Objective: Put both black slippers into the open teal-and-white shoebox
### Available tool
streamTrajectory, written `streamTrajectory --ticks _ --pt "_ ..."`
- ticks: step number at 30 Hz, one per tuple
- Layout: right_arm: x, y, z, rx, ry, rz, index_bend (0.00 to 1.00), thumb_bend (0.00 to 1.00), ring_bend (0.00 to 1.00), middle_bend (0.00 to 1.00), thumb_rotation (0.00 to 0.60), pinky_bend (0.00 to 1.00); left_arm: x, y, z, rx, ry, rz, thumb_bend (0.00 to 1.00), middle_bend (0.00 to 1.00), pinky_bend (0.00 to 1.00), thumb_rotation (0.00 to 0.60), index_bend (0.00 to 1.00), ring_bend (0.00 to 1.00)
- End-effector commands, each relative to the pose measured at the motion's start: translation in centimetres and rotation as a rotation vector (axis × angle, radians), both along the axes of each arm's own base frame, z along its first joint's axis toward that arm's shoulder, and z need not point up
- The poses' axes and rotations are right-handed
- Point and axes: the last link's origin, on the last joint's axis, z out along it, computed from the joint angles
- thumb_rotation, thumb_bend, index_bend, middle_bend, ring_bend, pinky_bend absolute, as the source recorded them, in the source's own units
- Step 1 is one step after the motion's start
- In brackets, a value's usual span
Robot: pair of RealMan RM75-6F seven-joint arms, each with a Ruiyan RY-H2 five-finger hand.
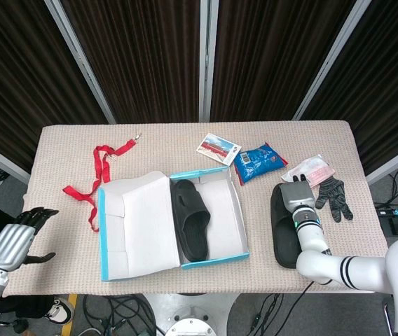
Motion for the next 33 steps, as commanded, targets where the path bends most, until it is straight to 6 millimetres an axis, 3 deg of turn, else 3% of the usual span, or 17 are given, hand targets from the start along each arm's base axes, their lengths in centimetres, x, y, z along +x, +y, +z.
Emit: streamTrajectory --ticks 1,7,14,19,25,33 --pt "0.4 0.1 0.7 -0.010 -0.022 0.013 0.46 0.14 0.09 0.42 0.600 0.00 0.0 0.0 -0.1 -0.003 0.002 0.001 0.08 0.16 0.18 0.600 0.15 0.11" --pt "2.0 0.8 3.7 -0.062 -0.098 0.074 0.47 0.14 0.09 0.43 0.600 0.00 0.2 0.1 -0.3 -0.008 0.008 -0.006 0.08 0.16 0.18 0.600 0.16 0.11" --pt "5.2 1.8 9.2 -0.163 -0.260 0.172 0.48 0.15 0.11 0.44 0.600 0.00 0.7 0.2 -0.5 -0.012 0.016 -0.015 0.08 0.16 0.18 0.600 0.15 0.11" --pt "7.3 2.5 11.0 -0.192 -0.444 0.248 0.50 0.16 0.13 0.45 0.600 0.04 0.8 0.3 -0.6 -0.009 0.017 -0.013 0.08 0.16 0.18 0.600 0.15 0.11" --pt "8.1 2.0 9.7 -0.225 -0.688 0.310 0.50 0.16 0.14 0.45 0.600 0.08 0.7 0.4 -0.5 -0.005 0.019 -0.009 0.08 0.16 0.18 0.600 0.15 0.11" --pt "8.1 1.2 4.3 -0.190 -0.985 0.284 0.51 0.16 0.15 0.46 0.600 0.12 0.3 0.3 -0.4 0.003 0.014 0.004 0.08 0.16 0.18 0.600 0.15 0.11"
